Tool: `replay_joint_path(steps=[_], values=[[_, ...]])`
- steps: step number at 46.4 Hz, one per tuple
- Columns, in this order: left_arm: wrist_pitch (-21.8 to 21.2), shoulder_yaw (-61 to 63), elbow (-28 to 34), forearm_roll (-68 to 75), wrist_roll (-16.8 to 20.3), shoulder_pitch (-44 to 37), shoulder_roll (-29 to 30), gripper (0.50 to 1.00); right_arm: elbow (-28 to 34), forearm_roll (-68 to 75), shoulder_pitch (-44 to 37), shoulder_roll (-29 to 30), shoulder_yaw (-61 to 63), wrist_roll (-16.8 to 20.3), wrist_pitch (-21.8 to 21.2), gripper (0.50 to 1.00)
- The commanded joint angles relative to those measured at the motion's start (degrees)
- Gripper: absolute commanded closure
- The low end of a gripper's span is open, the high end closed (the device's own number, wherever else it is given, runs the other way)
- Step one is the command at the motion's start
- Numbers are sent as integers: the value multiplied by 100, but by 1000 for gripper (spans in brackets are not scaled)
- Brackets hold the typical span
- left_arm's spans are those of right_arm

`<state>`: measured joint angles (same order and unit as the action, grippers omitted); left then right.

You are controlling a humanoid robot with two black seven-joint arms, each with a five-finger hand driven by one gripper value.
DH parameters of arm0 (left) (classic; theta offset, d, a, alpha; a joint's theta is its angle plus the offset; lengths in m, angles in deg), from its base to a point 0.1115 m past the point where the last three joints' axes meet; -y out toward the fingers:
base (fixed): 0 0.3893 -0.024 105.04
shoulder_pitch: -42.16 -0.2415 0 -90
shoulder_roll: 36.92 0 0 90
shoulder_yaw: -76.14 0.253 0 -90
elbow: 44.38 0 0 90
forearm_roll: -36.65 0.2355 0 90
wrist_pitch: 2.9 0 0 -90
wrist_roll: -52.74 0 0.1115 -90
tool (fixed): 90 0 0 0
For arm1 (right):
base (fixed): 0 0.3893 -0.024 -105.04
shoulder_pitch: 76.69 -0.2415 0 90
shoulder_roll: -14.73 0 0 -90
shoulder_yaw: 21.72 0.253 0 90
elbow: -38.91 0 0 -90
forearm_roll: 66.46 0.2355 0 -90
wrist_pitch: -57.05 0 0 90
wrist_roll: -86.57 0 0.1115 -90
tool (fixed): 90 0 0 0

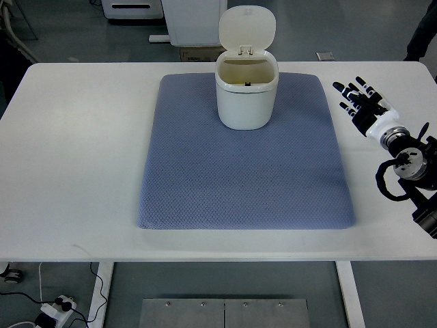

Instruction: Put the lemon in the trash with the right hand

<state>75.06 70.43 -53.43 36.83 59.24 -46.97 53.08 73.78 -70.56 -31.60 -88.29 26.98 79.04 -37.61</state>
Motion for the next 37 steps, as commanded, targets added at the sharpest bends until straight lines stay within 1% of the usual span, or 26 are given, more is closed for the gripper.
replay_joint_path(steps=[1, 6, 11, 14, 23, 25, 31, 34, 37], values=[[0, 0, 0, 0, 1, 1, 0, 500, 2, 75, 0, 98, 367, -29, 35, 500], [0, 0, 0, 0, 1, 1, 0, 500, -7, 76, 0, 212, 728, -91, 88, 500], [0, 0, 0, 0, 1, 1, 0, 500, 2, 76, 0, 361, 842, -310, 149, 500], [0, 0, 0, 0, 1, 1, 0, 500, -7, 67, 26, 414, 834, -416, 272, 500], [0, 0, 0, 0, 1, 1, 0, 500, 11, -30, 184, 432, 685, -460, 290, 500], [0, 0, 0, 0, 1, 1, 0, 500, 11, -117, 184, 423, 597, -547, 290, 500], [0, 0, 0, 0, 1, 1, 0, 500, 2, -320, 184, 423, 535, -1057, 281, 500], [0, 0, 0, 0, 1, 1, 0, 500, 2, -320, 184, 423, 535, -1154, 281, 500], [0, 0, 0, 0, 1, 1, 0, 500, 2, -320, 202, 432, 535, -1163, 273, 500]])
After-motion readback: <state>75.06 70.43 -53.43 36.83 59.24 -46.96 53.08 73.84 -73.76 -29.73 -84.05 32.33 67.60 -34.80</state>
